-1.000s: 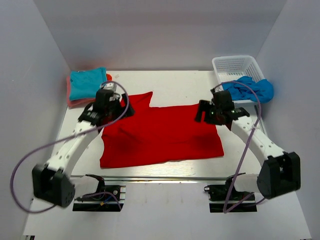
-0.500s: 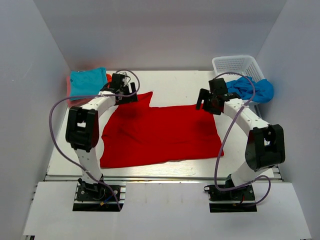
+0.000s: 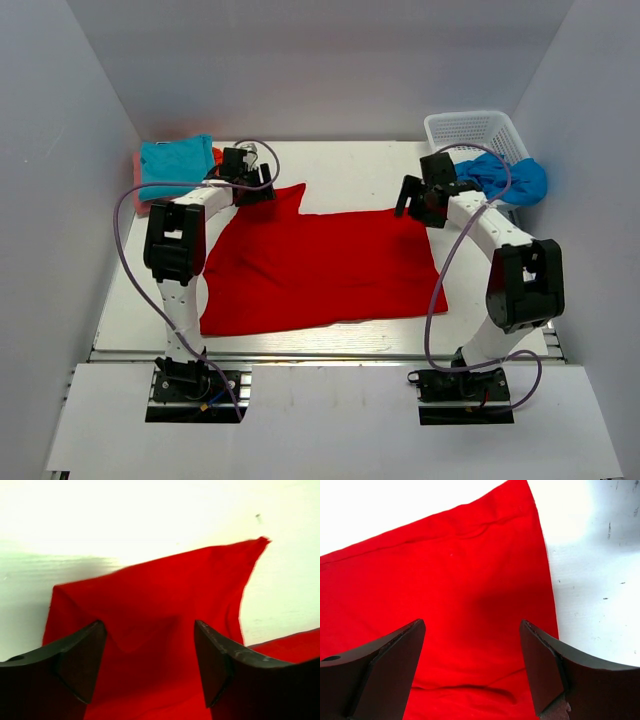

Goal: Fold and stack the t-shirts
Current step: Grap the side of the flattened tshirt furthest away from the robot with both arms

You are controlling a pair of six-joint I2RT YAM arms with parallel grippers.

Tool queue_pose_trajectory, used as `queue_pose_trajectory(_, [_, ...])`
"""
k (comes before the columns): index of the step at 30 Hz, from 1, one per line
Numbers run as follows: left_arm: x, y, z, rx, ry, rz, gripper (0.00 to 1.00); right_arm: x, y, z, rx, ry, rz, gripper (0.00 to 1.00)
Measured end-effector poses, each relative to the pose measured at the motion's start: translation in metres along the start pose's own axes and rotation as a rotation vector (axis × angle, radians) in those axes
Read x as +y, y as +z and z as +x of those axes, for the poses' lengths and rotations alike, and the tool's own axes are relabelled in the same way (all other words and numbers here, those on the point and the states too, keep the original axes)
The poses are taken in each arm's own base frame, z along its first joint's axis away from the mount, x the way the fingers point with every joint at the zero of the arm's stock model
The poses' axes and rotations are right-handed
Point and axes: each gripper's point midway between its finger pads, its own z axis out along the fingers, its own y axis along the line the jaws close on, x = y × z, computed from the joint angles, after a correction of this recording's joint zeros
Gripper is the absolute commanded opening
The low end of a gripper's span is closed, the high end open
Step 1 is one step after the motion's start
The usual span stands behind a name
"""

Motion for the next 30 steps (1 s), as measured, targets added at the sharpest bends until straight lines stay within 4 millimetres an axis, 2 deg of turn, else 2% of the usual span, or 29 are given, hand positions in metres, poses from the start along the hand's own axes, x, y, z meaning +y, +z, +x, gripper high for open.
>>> queue_pose_trajectory(3, [-0.006, 0.001, -0.005, -0.018, -0.005, 0.032, 0.72, -0.003, 0.006, 0.003, 0.016, 0.003, 0.008, 0.82])
queue_pose_trajectory(6, [-0.009, 0.003, -0.008, -0.03, -0.015, 0.053, 0.58, -0.005, 0.01, 0.006, 0.031, 0.006, 0.014, 0.82])
queue_pose_trajectory(7, [-0.01, 0.004, -0.008, -0.03, -0.017, 0.059, 0.45, -0.006, 0.011, 0.006, 0.033, 0.006, 0.015, 0.82])
queue_pose_trajectory(9, [-0.01, 0.009, -0.006, -0.022, -0.025, 0.066, 0.34, -0.007, 0.012, 0.006, 0.034, 0.009, 0.018, 0.82])
queue_pose_trajectory(12, [-0.008, 0.015, -0.002, -0.011, -0.034, 0.072, 0.0, -0.009, 0.012, 0.004, 0.031, 0.013, 0.02, 0.82])
queue_pose_trajectory(17, [-0.006, 0.016, -0.003, -0.024, -0.033, 0.077, 0.0, -0.004, 0.02, -0.016, 0.006, -0.004, 0.019, 0.82])
queue_pose_trajectory(23, [-0.003, -0.004, 0.011, -0.045, -0.031, 0.081, 0.0, 0.001, 0.055, -0.037, -0.014, -0.039, 0.035, 0.8])
queue_pose_trajectory(30, [-0.019, -0.043, -0.021, -0.159, -0.001, 0.125, 0.0, -0.013, 0.1, -0.04, -0.002, -0.033, 0.133, 0.78])
